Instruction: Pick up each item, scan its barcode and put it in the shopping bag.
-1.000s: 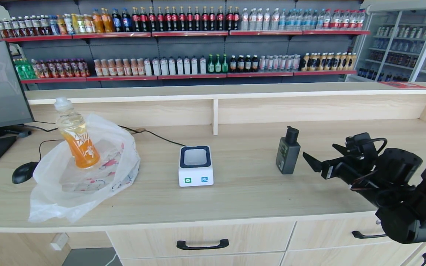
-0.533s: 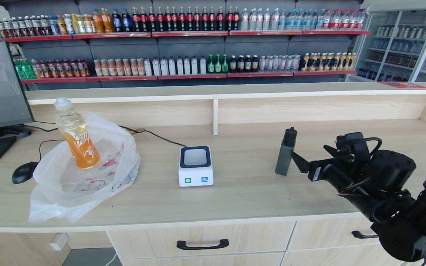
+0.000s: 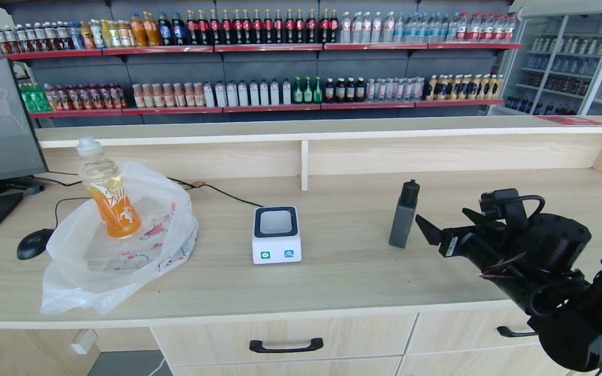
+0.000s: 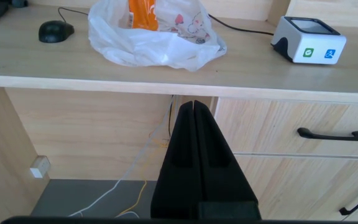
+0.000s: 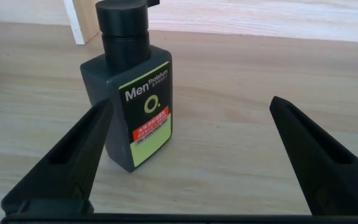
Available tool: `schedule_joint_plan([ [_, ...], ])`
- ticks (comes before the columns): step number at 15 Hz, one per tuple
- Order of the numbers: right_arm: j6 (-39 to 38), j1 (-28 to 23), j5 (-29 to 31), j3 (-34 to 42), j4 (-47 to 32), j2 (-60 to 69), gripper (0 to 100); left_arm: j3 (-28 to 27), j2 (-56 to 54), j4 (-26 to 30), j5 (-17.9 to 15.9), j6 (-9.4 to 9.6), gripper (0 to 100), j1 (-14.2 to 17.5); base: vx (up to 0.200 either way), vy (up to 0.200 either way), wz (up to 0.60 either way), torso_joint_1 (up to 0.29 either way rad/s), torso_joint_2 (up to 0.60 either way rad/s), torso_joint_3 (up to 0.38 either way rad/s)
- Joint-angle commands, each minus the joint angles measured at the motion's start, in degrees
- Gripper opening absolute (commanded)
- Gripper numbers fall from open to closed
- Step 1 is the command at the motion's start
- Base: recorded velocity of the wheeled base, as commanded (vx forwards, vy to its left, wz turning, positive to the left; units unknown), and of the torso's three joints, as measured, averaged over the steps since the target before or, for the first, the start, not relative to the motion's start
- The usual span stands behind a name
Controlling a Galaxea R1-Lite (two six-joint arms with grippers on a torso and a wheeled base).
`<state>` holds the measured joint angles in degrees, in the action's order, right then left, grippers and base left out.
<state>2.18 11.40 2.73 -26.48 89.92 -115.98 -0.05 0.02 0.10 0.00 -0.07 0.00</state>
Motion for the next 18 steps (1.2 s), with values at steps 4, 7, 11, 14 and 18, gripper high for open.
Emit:
schedule_joint_plan([
  [4,0.2,-2.4,-0.3,-6.5,0.1,-5.0,100,0.0,0.0,0.0,0.0,-0.01,0,0.0,0.0,0.0,0.0,0.0,0.0,0.0],
  [7,0.3,-2.4,-0.7,-7.7,0.1,-6.6,100,0.0,0.0,0.0,0.0,-0.01,0,0.0,0.0,0.0,0.0,0.0,0.0,0.0],
  [11,0.2,-2.4,-0.9,-9.1,0.1,-7.9,100,0.0,0.0,0.0,0.0,-0.01,0,0.0,0.0,0.0,0.0,0.0,0.0,0.0],
  [14,0.3,-2.8,-2.1,-10.0,0.1,-8.7,100,0.0,0.0,0.0,0.0,-0.01,0,0.0,0.0,0.0,0.0,0.0,0.0,0.0],
  [18,0.2,-3.5,-2.3,-11.1,0.1,-9.4,100,0.0,0.0,0.0,0.0,-0.01,0,0.0,0.0,0.0,0.0,0.0,0.0,0.0],
])
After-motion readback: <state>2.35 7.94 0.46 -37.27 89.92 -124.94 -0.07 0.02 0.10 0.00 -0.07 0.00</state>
